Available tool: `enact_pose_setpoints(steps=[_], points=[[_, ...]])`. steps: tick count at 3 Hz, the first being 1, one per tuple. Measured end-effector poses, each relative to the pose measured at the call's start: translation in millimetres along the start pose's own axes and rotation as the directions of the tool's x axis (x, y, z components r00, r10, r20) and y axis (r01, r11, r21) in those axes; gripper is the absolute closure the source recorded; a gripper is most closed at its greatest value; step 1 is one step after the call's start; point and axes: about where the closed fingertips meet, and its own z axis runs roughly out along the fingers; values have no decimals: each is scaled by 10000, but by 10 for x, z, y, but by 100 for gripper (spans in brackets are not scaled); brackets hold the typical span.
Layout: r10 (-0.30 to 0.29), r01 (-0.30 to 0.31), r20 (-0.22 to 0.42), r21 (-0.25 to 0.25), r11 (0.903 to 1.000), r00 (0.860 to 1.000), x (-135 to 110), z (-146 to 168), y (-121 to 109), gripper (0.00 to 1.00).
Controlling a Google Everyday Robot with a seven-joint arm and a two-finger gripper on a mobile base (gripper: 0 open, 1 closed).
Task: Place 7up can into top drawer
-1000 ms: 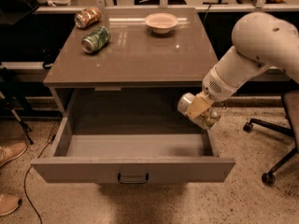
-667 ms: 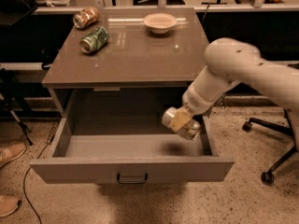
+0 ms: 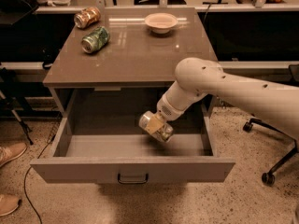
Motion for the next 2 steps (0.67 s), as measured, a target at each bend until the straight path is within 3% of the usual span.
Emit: enact_pose_setpoints(steps=[2], points=[[35,-30,920,-60,10000,9957,-269,254,149,5]])
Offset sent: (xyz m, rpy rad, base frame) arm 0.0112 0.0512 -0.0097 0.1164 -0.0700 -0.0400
